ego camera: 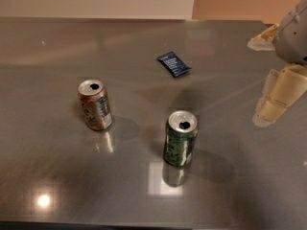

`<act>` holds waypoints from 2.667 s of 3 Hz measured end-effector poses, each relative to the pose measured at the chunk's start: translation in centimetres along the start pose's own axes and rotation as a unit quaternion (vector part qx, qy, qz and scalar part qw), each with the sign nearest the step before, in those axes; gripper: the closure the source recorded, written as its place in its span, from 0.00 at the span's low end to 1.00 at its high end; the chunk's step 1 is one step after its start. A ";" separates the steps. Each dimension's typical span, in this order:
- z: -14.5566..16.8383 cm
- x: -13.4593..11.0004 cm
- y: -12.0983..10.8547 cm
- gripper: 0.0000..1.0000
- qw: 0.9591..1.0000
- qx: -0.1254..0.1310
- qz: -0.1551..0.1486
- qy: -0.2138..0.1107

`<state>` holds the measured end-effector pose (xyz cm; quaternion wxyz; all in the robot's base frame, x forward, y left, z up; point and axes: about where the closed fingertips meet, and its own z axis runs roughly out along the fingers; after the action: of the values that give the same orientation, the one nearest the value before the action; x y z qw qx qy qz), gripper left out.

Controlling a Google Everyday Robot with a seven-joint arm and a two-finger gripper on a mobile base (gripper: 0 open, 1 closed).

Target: Knock green can over

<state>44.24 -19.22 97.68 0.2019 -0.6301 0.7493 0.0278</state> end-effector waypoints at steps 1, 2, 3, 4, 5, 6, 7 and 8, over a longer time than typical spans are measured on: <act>1.6 -2.3 0.5 0.00 0.998 -0.021 -0.018 -0.058; 3.6 -4.9 1.6 0.00 0.993 -0.043 -0.038 -0.107; 5.5 -7.1 3.7 0.00 0.984 -0.075 -0.066 -0.144; 6.7 -7.8 5.9 0.00 0.978 -0.102 -0.089 -0.160; 7.6 -8.0 7.3 0.00 0.974 -0.112 -0.100 -0.168; 8.5 -8.1 7.8 0.00 0.973 -0.108 -0.098 -0.180; 9.0 -8.7 8.2 0.00 0.971 -0.110 -0.095 -0.191; 9.5 -9.0 8.7 0.17 0.969 -0.120 -0.096 -0.195</act>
Offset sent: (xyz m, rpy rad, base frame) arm -0.0063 0.0994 -0.0348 0.3174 0.0318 0.2405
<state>39.64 -6.19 90.13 0.2689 -0.7011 0.6227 0.2200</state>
